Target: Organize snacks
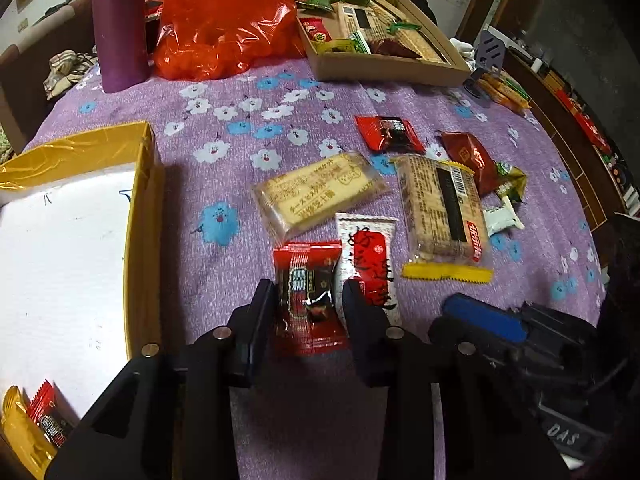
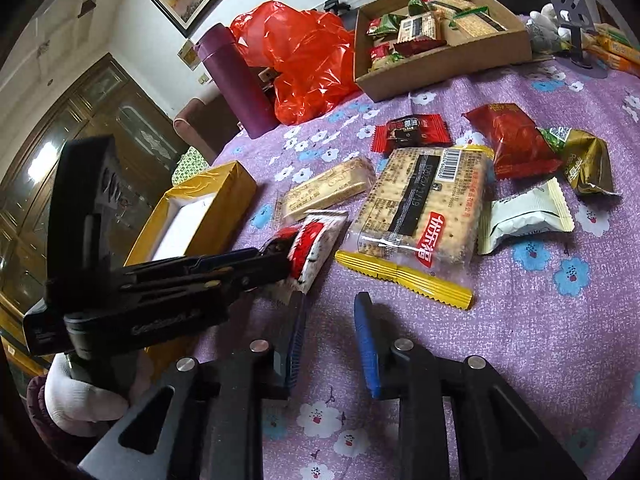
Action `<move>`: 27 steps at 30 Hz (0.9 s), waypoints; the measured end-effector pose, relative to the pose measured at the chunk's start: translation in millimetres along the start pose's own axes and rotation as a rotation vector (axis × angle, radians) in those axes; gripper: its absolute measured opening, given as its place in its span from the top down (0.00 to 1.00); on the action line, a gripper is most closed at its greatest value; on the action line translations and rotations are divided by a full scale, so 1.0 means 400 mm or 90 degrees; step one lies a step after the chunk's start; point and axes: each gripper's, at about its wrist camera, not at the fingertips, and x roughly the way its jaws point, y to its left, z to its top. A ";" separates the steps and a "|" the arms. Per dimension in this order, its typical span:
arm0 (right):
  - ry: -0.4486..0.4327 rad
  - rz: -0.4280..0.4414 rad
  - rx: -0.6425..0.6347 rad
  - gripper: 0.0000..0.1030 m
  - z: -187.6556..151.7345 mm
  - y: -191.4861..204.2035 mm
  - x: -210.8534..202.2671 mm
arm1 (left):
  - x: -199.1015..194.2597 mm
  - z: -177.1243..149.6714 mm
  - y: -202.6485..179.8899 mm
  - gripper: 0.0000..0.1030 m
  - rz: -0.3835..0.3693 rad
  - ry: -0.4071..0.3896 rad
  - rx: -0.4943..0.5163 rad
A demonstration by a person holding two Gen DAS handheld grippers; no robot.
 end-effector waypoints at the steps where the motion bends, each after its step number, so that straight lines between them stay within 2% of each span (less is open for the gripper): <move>1: -0.002 -0.001 -0.001 0.74 -0.001 0.001 -0.001 | -0.003 -0.002 -0.005 0.74 0.005 -0.003 0.005; 5: -0.010 -0.010 -0.004 0.74 -0.001 0.007 0.002 | -0.036 -0.015 -0.004 0.76 -0.022 -0.036 0.000; 9: -0.006 -0.015 -0.001 0.72 0.018 0.025 0.008 | -0.110 -0.043 0.021 0.76 -0.061 -0.075 -0.016; 11: -0.002 -0.019 0.003 0.67 0.032 0.043 0.018 | -0.162 -0.065 0.050 0.76 -0.089 -0.100 -0.038; 13: 0.002 -0.041 0.000 0.57 0.046 0.064 0.034 | -0.211 -0.088 0.084 0.76 -0.102 -0.129 -0.059; 14: 0.003 -0.060 -0.004 0.57 0.055 0.078 0.045 | -0.231 -0.096 0.104 0.76 -0.104 -0.141 -0.068; 18: 0.017 -0.123 -0.021 0.57 0.079 0.123 0.104 | -0.299 -0.137 0.199 0.75 -0.064 -0.189 -0.103; 21: 0.025 -0.179 -0.015 0.59 0.088 0.139 0.147 | -0.318 -0.163 0.284 0.75 -0.037 -0.204 -0.136; 24: 0.015 -0.238 -0.033 0.63 0.092 0.160 0.172 | -0.315 -0.183 0.363 0.75 -0.022 -0.203 -0.166; 25: 0.017 -0.262 -0.038 0.70 0.092 0.167 0.178 | -0.312 -0.189 0.389 0.75 -0.021 -0.200 -0.176; 27: 0.018 -0.281 -0.049 0.74 0.092 0.175 0.183 | -0.304 -0.198 0.419 0.75 -0.024 -0.197 -0.189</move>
